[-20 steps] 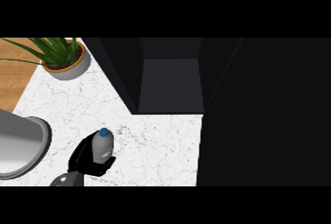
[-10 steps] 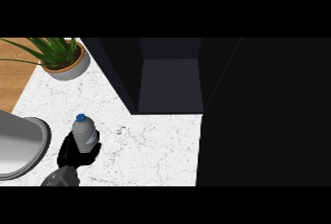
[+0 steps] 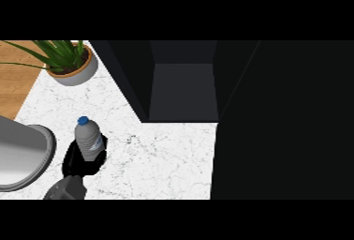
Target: Pick up the bottled water, place it into the cabinet and close the cabinet
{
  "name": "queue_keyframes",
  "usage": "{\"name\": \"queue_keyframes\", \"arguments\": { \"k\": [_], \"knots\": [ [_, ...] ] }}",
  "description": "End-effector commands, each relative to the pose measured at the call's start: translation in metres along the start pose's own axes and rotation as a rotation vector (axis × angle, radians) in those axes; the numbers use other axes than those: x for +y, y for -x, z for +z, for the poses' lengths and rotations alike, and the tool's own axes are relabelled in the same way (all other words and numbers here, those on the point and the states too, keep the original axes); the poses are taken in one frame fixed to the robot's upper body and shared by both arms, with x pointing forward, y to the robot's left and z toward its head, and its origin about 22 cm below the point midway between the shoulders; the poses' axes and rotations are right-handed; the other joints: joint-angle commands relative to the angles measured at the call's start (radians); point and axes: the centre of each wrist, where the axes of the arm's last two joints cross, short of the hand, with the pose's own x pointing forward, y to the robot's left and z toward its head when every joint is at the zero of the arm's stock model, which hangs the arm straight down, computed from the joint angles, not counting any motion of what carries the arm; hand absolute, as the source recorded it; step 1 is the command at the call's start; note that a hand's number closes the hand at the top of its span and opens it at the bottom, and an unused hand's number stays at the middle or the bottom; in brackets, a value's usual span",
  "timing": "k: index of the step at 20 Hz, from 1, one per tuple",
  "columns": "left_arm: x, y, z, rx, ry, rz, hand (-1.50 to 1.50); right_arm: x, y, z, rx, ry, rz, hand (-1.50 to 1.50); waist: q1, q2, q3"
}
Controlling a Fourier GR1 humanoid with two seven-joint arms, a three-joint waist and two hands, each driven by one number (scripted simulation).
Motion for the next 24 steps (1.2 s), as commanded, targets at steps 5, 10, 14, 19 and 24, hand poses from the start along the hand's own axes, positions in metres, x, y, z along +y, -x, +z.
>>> {"name": "queue_keyframes", "arguments": {
  "k": [5, 10, 14, 19, 24],
  "knots": [
    [-0.063, -0.015, -0.018, -0.002, 0.083, -0.023, 1.50, 0.019, -0.011, -0.011, -0.017, -0.002, -0.013, -1.50, 0.007, -0.002, 0.001],
    [-0.093, -0.026, -0.015, -0.035, 0.125, -0.060, 1.50, 0.008, -0.008, -0.011, 0.003, -0.009, -0.017, -1.50, 0.002, 0.000, 0.000],
    [-0.140, -0.044, -0.037, -0.050, 0.148, -0.092, 1.50, 0.013, -0.006, -0.025, 0.010, 0.001, -0.042, -1.50, 0.003, 0.001, 0.000],
    [-0.195, -0.034, -0.050, -0.072, 0.149, -0.154, 1.50, 0.013, 0.000, -0.015, -0.006, -0.029, -0.036, -1.50, -0.007, 0.001, 0.000],
    [-0.225, -0.044, -0.078, -0.050, 0.149, -0.208, 1.50, 0.020, 0.001, -0.008, 0.010, -0.016, -0.025, -1.50, -0.011, 0.001, -0.001]
  ]
}}
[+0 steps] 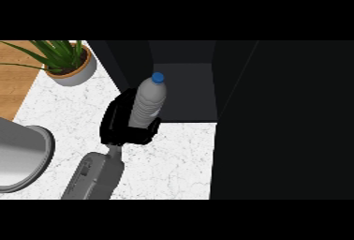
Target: Pick up the bottled water, place it into the cabinet and close the cabinet
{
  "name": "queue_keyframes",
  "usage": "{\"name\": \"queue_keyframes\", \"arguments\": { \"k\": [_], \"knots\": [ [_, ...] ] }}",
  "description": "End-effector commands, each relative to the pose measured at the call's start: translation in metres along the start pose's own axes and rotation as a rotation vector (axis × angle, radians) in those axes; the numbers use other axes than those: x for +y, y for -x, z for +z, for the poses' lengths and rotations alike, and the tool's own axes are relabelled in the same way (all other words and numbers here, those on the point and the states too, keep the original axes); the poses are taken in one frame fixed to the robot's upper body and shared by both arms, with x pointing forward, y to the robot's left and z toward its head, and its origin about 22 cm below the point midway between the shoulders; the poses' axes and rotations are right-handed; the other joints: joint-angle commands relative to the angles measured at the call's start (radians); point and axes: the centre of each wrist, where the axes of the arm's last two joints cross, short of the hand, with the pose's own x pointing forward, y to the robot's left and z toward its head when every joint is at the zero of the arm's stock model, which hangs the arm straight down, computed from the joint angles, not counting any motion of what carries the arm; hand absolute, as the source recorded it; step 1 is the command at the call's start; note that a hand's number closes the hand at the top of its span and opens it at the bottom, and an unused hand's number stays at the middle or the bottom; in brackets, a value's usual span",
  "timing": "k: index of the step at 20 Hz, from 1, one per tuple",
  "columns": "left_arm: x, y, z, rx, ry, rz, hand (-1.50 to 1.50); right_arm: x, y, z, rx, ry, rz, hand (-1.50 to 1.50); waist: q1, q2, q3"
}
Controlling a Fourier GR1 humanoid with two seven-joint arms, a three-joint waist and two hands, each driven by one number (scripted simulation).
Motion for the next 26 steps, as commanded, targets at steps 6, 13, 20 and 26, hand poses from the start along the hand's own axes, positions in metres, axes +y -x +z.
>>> {"name": "queue_keyframes", "arguments": {
  "k": [6, 13, 20, 26],
  "knots": [
    [-0.052, -0.026, -0.059, -0.082, -0.008, -0.177, 1.50, 0.009, 0.000, -0.021, -0.005, -0.021, -0.017, -1.50, -0.019, 0.008, 0.000],
    [-0.068, -0.031, -0.066, -0.108, -0.056, -0.307, 1.50, 0.007, -0.002, -0.011, -0.011, -0.047, -0.020, -1.50, -0.043, 0.008, 0.001],
    [-0.069, -0.038, -0.072, -0.124, -0.142, -0.426, 1.50, 0.001, 0.005, -0.019, -0.006, -0.049, -0.023, -1.50, -0.056, 0.012, 0.002],
    [-0.052, -0.026, -0.070, -0.105, -0.223, -0.520, 1.50, 0.002, 0.007, -0.012, 0.004, -0.069, -0.045, -1.50, -0.094, 0.021, 0.001]
  ]
}}
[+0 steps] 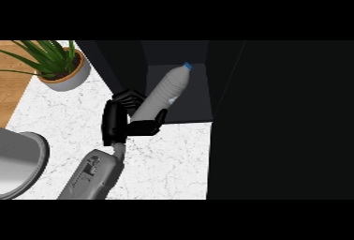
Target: Pick up the bottled water, place it into the cabinet and close the cabinet
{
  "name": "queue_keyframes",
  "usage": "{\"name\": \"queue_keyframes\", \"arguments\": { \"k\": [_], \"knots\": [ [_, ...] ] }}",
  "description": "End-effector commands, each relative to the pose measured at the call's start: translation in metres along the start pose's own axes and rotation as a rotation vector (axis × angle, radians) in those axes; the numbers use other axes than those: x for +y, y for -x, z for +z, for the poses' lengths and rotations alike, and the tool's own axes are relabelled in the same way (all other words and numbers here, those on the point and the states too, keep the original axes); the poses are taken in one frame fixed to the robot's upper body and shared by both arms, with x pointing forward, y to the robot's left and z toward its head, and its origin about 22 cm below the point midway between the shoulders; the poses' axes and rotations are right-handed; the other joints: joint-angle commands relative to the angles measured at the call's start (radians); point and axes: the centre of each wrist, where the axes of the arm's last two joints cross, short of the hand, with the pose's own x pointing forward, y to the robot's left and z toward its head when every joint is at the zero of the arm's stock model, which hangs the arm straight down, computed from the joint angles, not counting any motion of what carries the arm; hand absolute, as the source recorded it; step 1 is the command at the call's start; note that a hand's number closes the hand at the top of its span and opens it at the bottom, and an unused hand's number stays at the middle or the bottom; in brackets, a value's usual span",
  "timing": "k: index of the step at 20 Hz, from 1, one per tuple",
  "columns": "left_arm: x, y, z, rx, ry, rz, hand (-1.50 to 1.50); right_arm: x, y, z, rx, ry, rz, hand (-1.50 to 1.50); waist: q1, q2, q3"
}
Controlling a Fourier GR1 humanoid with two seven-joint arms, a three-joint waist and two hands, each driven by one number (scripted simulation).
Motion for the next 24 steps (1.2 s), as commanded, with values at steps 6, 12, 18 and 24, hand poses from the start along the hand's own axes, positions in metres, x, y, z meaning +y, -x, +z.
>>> {"name": "queue_keyframes", "arguments": {
  "k": [6, 12, 18, 24],
  "knots": [
    [-0.049, -0.040, -0.057, -0.044, 0.019, -0.115, 1.50, -0.003, -0.003, -0.001, 0.000, -0.031, -0.002, -1.50, -0.053, 0.030, 0.001],
    [-0.021, -0.020, -0.061, -0.070, -0.056, -0.272, 1.50, 0.003, 0.005, -0.002, 0.017, -0.030, 0.003, -1.50, -0.069, 0.038, 0.000],
    [-0.007, -0.022, -0.069, -0.105, -0.107, -0.379, 1.50, -0.007, 0.009, -0.002, 0.007, -0.037, 0.002, -1.50, -0.066, 0.038, 0.002],
    [-0.003, -0.015, -0.065, -0.098, -0.157, -0.417, -1.50, 0.003, 0.009, -0.009, 0.000, -0.042, -0.002, -1.50, -0.068, 0.042, 0.000]
  ]
}}
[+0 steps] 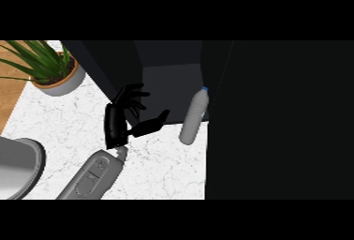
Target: Pick up the bottled water, place it into the cabinet and close the cabinet
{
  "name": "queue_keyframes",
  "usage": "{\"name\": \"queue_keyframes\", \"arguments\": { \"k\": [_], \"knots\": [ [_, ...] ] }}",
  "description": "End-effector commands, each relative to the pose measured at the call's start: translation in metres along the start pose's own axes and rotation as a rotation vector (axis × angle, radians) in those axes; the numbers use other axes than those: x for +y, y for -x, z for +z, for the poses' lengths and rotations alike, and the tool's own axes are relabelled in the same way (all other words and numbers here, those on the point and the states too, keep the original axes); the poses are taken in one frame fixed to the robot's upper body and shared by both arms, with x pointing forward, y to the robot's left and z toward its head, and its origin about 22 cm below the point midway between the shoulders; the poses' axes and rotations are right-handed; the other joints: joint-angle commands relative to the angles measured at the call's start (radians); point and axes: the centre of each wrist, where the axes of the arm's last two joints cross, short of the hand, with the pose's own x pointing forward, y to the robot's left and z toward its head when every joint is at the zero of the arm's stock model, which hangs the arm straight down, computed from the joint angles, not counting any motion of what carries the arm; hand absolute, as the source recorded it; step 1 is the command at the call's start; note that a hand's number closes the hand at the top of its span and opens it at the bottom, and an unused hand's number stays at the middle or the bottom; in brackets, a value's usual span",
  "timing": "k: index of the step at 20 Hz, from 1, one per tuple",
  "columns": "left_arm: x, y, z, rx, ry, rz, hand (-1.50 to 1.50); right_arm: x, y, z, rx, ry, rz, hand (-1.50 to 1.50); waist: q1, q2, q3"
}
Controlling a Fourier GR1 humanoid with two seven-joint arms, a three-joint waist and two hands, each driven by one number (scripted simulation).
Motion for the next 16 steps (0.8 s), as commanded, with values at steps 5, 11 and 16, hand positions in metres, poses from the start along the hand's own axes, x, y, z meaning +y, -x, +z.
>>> {"name": "queue_keyframes", "arguments": {
  "k": [5, 11, 16],
  "knots": [
    [-0.003, -0.012, -0.069, 0.116, -0.016, -0.053, -1.50, 0.001, 0.003, -0.002, 0.010, -0.022, 0.008, -1.50, -0.045, 0.047, -0.013],
    [0.005, -0.022, -0.081, 0.112, -0.015, -0.027, -1.50, 0.004, -0.003, -0.003, 0.000, -0.012, -0.002, -1.50, -0.031, 0.042, -0.014],
    [0.000, -0.036, -0.075, 0.069, 0.041, 0.103, -1.50, -0.006, -0.001, -0.003, -0.018, -0.006, 0.005, -1.50, -0.025, 0.044, -0.016]
  ]
}}
